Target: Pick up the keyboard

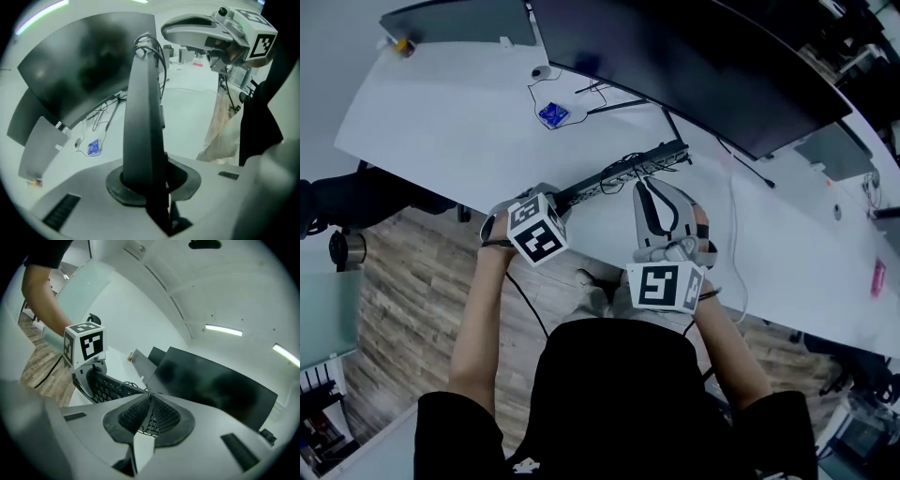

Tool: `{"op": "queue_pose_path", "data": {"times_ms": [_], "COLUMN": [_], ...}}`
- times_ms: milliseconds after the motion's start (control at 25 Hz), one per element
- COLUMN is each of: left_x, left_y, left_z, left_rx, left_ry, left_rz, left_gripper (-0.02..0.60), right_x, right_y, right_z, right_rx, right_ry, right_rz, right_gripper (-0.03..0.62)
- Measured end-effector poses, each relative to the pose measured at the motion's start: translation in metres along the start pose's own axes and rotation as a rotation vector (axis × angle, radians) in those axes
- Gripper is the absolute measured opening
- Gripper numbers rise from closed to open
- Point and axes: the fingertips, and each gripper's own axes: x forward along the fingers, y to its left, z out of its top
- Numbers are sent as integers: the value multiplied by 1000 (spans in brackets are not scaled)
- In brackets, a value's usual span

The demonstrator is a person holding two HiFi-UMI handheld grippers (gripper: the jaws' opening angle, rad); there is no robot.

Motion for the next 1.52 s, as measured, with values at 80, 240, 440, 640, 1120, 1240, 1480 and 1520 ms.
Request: {"op": "queue_pose_path", "data": {"times_ms": [80,240,440,640,1120,1240,1480,1520], "left_x": [-13,-43,-85,-122,-186,-198,-215,-216], "left_y": [5,12,20,20,7,4,5,5], "left_z": [7,26,41,53,89,94,92,92], "left_rx": [-52,-180,-314,-410,-566,-583,-623,-628], "left_ry": [-50,-193,-351,-465,-654,-698,-778,-786], "left_rz": [57,150,284,404,637,668,676,674], "left_gripper": [78,78,78,77,77,77,77,77], "right_x": [-1,-5,-9,-12,-11,-10,-9,-9], "right_y": [-8,-24,-39,-48,-64,-63,-56,-56], "right_z": [8,21,24,23,23,27,40,41], "right_rx": [25,91,196,293,383,399,432,439], "right_ry": [-21,-72,-97,-118,-187,-208,-238,-243], "right_rz": [-7,-12,-11,26,118,146,188,194], "right_gripper": [32,8,6,6,6,6,6,6]}}
